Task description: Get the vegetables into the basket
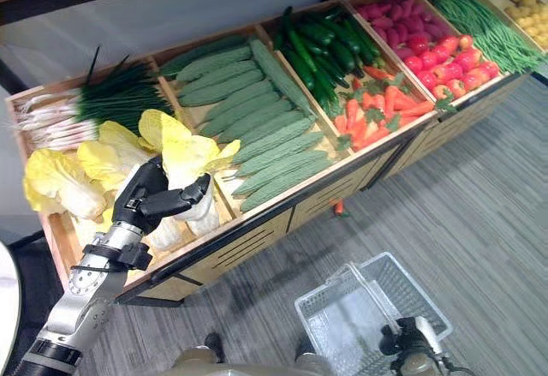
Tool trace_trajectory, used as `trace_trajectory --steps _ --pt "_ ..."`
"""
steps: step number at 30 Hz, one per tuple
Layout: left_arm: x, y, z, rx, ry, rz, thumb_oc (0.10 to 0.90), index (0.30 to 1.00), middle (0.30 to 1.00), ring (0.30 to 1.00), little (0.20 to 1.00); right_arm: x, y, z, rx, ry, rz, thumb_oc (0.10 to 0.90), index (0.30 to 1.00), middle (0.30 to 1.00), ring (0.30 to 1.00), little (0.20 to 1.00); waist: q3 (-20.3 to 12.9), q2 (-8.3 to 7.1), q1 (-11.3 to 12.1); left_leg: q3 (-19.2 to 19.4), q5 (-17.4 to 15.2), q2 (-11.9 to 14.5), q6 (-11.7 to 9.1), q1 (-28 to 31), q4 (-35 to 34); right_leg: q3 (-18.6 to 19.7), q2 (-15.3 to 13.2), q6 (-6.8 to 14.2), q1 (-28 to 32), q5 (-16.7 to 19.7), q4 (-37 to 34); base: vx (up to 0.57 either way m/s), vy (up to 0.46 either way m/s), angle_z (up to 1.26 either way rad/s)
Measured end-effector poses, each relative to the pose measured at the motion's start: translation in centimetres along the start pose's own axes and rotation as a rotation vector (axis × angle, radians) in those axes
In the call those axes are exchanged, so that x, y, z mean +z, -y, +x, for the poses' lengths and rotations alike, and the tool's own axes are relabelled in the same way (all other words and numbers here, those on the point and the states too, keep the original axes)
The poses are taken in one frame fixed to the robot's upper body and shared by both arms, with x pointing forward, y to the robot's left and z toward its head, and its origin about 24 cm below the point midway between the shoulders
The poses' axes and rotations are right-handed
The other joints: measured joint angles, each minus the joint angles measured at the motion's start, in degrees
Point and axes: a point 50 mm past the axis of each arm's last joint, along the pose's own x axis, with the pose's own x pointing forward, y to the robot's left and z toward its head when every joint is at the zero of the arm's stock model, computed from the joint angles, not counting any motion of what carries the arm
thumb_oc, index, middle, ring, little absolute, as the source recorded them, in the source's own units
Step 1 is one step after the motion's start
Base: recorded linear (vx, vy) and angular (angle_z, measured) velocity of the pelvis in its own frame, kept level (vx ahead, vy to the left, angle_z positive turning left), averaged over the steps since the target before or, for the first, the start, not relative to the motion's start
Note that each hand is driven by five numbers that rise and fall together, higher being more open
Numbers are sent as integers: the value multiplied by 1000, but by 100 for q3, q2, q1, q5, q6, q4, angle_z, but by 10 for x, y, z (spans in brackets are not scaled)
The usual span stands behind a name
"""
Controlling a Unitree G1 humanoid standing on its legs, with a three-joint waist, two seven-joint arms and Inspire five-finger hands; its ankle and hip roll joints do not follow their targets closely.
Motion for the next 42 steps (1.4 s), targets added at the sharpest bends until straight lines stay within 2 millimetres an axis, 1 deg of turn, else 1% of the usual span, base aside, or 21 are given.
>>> trace_trajectory --steps 3,7,8,10,12,13,14,16,18,20,22,26,29,34,35,36,37,38,40,41,42 --pt "-1 1 0 2 -3 -3 400 300 300 300 300 1 -2 0 2 5 6 400 300 300 300 300 -1 32 -105 0 7 28 -12 1 -18 26 45 28 11 62 -81 -77 -199 -9" --pt "-4 4 1 -5 -12 -13 400 300 300 300 300 3 1 -3 -7 50 8 400 300 300 300 300 78 210 -212 -27 55 185 -85 -117 163 21 151 -9 -74 51 -22 -65 -188 -5" --pt "-6 4 0 1 -18 -18 400 300 300 300 300 7 5 -3 -21 79 6 400 300 300 300 300 123 312 -209 -61 72 265 -116 -183 274 56 196 -84 -98 100 -61 -46 -167 -14" --pt "-10 5 0 9 -25 -32 400 300 300 300 300 13 10 -1 -33 95 3 400 300 300 300 300 181 373 -113 -261 127 322 -184 -192 507 277 254 -142 -109 98 -100 -27 -67 -43" --pt "-13 9 0 4 -35 -44 400 300 300 300 300 15 18 1 -53 103 -6 400 300 300 300 300 198 363 -1 -944 273 296 -280 -238 623 452 225 -227 -104 175 -146 25 -44 -56" --pt "-14 12 0 -1 -35 -51 400 300 300 300 300 21 28 4 -82 115 -28 400 300 300 300 300 219 372 22 -1800 157 137 -239 -417 850 703 209 -314 -195 311 -127 43 -45 -68" --pt "-15 12 -2 -1 -39 -51 400 300 300 300 300 27 32 6 -90 125 -39 400 300 300 300 300 216 352 134 -2500 -152 -106 -313 -401 711 941 137 -341 -314 334 -117 55 -22 -93" --pt "-16 12 -3 5 -41 -53 400 300 300 300 300 50 44 10 -120 184 -53 400 300 300 300 300 241 383 258 -3739 -409 -726 -140 -362 175 1511 93 -324 -512 463 -151 32 8 -132" --pt "-12 12 -3 1 -24 -53 400 300 300 300 300 56 40 9 -103 227 -81 400 300 300 300 300 245 495 252 -4174 -243 -933 1 -461 222 1753 316 -253 -493 481 -154 51 82 -104" --pt "-10 9 -6 7 -15 -47 400 300 300 300 300 57 29 7 -72 235 -78 400 300 300 300 300 251 360 282 -4070 -344 -1023 154 -489 397 1875 264 -179 -516 436 -152 38 150 -62" --pt "-8 6 -6 1 -19 -27 400 300 300 300 300 40 20 3 -44 208 -81 400 300 300 300 300 296 178 250 -3741 -199 -1105 315 -430 210 1878 111 -98 -596 516 -149 10 249 -35" --pt "-7 1 -8 -2 -33 2 400 300 300 300 300 43 13 3 -19 209 -74 400 300 300 300 300 313 168 261 -3242 -196 -1183 469 -233 140 2214 31 36 -610 602 -140 -2 195 -60" --pt "-6 1 -8 -9 -31 2 400 300 300 300 300 45 6 1 4 226 -75 400 300 300 300 300 331 136 201 -3021 -247 -1207 480 -73 64 2265 49 72 -618 631 -135 -47 147 -43" --pt "-8 -3 -9 4 -37 9 400 300 300 300 300 66 7 2 -1 283 -60 400 300 300 300 300 390 76 228 -2576 -306 -1187 525 -64 83 2534 116 170 -829 696 -19 -93 86 -47" --pt "-7 -3 -9 6 -36 9 400 300 300 300 300 68 8 3 -3 288 -59 400 300 300 300 300 403 75 257 -2466 -333 -1154 553 -96 134 2452 168 207 -912 785 41 -78 8 -61" --pt "-6 -5 -9 7 -36 19 400 300 300 300 300 76 8 3 -4 307 -61 400 300 300 300 300 420 95 393 -2255 -356 -1044 565 -119 158 2130 232 166 -1021 920 47 -100 12 -84" --pt "-4 -8 -9 10 -35 30 400 300 300 300 300 82 8 3 -5 324 -67 400 300 300 300 300 486 139 467 -2087 -348 -907 621 -89 151 1180 191 -101 -1036 587 202 -68 -4 -88" --pt "-6 -6 -9 17 -34 18 400 300 300 300 300 84 12 4 -22 323 -64 400 300 300 300 300 535 243 501 -1993 -348 -796 622 -65 172 579 78 -88 -1063 357 580 -39 -24 -63" --pt "-7 -4 -9 16 -29 4 400 300 300 300 300 84 17 4 -35 332 -90 400 300 300 300 300 556 400 537 -1948 -349 -649 621 -59 191 178 -240 82 -971 140 1142 13 -68 -32" --pt "-6 -6 -9 19 -30 9 400 300 300 300 300 83 16 3 -31 337 -91 400 300 300 300 300 547 379 584 -1905 -354 -608 546 3 157 318 -537 196 -668 80 1177 54 -99 -21" --pt "-5 -6 -9 18 -31 11 400 300 300 300 300 82 16 2 -30 341 -89 400 300 300 300 300 531 350 605 -1869 -351 -612 498 32 141 350 -656 242 -460 147 972 42 -74 -29"
